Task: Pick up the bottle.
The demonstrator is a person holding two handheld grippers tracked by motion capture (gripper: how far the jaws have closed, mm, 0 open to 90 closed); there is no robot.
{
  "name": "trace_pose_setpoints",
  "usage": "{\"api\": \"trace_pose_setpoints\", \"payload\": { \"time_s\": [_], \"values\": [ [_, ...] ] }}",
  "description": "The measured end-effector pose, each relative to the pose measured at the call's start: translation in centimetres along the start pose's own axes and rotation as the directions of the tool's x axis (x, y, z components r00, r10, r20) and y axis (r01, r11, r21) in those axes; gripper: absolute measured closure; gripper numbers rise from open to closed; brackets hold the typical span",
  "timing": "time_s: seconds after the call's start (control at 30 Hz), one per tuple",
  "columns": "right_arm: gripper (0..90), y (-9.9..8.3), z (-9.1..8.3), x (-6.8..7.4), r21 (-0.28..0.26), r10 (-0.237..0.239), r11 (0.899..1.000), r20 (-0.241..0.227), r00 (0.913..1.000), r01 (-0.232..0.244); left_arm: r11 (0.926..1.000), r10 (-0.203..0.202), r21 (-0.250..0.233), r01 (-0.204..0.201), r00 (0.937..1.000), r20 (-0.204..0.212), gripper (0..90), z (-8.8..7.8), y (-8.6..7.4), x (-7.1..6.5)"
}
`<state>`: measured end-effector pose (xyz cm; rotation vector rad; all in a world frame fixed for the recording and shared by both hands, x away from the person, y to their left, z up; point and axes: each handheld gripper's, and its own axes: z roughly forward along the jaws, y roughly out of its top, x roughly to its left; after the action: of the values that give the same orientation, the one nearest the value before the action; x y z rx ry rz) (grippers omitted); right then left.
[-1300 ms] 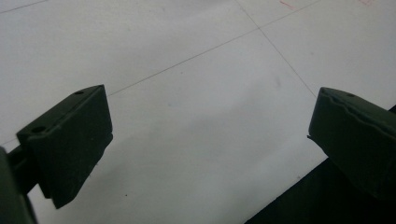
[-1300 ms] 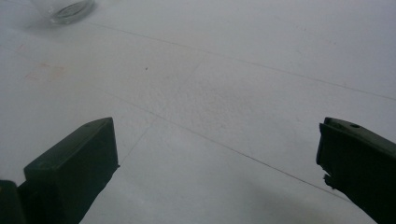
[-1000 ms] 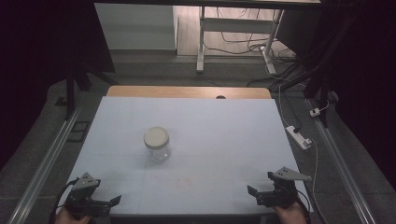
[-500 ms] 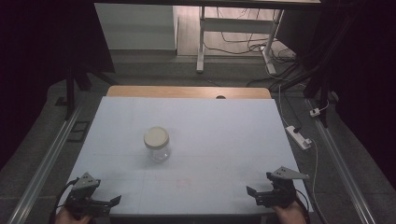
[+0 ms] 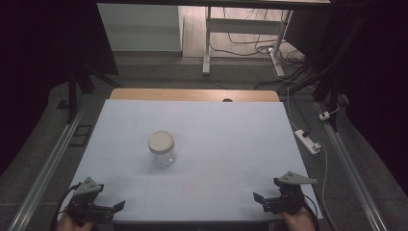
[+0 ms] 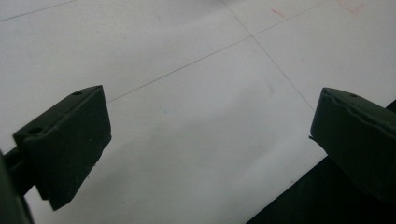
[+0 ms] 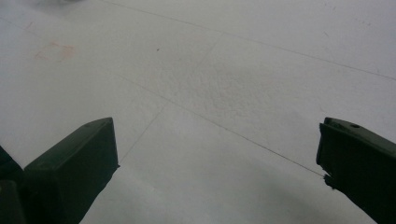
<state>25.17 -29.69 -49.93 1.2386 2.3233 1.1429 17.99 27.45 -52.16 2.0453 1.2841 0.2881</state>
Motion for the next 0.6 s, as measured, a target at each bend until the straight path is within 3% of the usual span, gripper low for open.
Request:
{"api": "trace_pose_setpoints", "payload": {
  "time_s": [0.17,0.6],
  "values": [
    [0.0,0.02,0.05,0.01,0.005,0.001,1.000,-0.002,1.0000,-0.001,0.9998,0.019,0.007,-0.019,0.9995,-0.025,0.0,0.20,0.15,-0.19],
    [0.0,0.05,0.21,0.04,0.019,-0.010,1.000,-0.006,0.9999,0.010,0.9999,0.005,-0.016,-0.005,1.0000,-0.004,0.0,0.18,0.72,-0.48]
  ]
}}
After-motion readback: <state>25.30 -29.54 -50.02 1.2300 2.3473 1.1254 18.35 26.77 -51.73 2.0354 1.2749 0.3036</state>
